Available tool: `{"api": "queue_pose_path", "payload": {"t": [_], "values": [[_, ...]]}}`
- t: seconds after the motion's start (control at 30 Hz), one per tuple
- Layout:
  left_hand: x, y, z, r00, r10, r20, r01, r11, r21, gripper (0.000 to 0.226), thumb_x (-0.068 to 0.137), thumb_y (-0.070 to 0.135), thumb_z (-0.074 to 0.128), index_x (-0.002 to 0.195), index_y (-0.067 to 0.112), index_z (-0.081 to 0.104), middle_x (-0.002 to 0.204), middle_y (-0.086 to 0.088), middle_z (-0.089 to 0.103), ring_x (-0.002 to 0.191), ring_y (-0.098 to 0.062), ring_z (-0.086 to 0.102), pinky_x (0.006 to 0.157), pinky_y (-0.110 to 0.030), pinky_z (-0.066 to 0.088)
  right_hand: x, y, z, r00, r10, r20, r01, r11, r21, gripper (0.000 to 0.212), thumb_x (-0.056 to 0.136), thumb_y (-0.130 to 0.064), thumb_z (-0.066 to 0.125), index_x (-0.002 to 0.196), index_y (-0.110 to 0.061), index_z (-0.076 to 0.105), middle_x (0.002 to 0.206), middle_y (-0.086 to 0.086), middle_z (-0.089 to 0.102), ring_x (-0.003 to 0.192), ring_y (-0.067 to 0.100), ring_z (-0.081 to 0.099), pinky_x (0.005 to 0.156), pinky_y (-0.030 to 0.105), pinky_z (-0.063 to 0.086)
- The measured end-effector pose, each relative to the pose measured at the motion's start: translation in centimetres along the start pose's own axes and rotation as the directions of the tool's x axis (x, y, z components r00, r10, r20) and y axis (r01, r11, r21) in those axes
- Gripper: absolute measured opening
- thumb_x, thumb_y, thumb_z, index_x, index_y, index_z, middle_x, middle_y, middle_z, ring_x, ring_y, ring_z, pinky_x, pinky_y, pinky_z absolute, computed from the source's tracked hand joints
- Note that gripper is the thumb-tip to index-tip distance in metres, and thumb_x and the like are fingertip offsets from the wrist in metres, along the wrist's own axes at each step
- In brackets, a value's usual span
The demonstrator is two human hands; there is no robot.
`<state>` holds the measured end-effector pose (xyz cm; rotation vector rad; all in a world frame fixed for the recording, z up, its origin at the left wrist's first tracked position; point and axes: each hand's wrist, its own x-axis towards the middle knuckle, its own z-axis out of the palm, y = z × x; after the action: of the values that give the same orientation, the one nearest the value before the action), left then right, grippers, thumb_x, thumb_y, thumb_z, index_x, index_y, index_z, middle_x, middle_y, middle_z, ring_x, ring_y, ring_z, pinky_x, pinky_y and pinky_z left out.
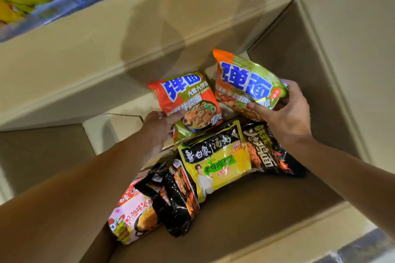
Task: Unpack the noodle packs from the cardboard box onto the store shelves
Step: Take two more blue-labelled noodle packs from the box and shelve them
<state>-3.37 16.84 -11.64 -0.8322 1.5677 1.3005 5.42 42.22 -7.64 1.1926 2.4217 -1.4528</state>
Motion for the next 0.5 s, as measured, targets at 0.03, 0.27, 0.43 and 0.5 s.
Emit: {"api": "queue_pose_path", "payload": {"t": [0.03, 0.27, 0.43, 0.5], "values": [[-0.7, 0.2, 0.3, 1.000, 0.011, -0.005, -0.011, 0.999, -0.034, 0.058, 0.075, 0.023, 0.084, 0.123, 0.007, 0.056, 0.110, -0.005, 0.074, 0.105, -0.024, 0.069, 0.100, -0.050, 0.050, -0.4, -0.4, -0.1, 1.000, -0.011, -0.011, 0.011, 1.000, 0.002, 0.064, 0.071, -0.020, 0.090, 0.121, -0.029, 0.051, 0.103, -0.015, 0.065, 0.088, -0.011, 0.063, 0.074, 0.013, 0.055], [-9.5, 1.1, -1.2, 0.987, 0.144, -0.071, -0.140, 0.988, 0.059, 0.030, 0.081, 0.019, 0.079, 0.095, 0.031, 0.056, 0.102, 0.005, 0.070, 0.090, -0.011, 0.066, 0.074, -0.029, 0.049, -4.8, -6.7, -2.7, 0.993, -0.095, 0.067, 0.096, 0.995, -0.018, 0.058, 0.072, -0.015, 0.089, 0.116, -0.027, 0.053, 0.093, -0.013, 0.070, 0.080, -0.003, 0.068, 0.071, 0.022, 0.058], [-18.5, 3.7, -5.9, 0.965, 0.261, 0.011, -0.259, 0.951, 0.166, 0.041, 0.080, 0.022, 0.080, 0.112, 0.035, 0.058, 0.108, -0.001, 0.073, 0.093, -0.022, 0.072, 0.072, -0.041, 0.057, -10.4, -14.3, -6.7, 0.988, -0.142, 0.057, 0.143, 0.989, -0.022, 0.055, 0.079, -0.029, 0.084, 0.118, -0.037, 0.045, 0.097, -0.024, 0.069, 0.085, -0.003, 0.068, 0.074, 0.023, 0.056], [-22.4, 5.7, -8.5, 0.952, 0.302, 0.053, -0.307, 0.939, 0.154, 0.048, 0.081, 0.015, 0.078, 0.122, 0.031, 0.057, 0.111, 0.000, 0.074, 0.097, -0.024, 0.072, 0.081, -0.048, 0.059, -13.1, -17.7, -8.4, 0.989, -0.140, 0.047, 0.140, 0.990, -0.007, 0.059, 0.079, -0.031, 0.083, 0.122, -0.040, 0.043, 0.101, -0.016, 0.072, 0.088, 0.001, 0.070, 0.077, 0.034, 0.059]]}}
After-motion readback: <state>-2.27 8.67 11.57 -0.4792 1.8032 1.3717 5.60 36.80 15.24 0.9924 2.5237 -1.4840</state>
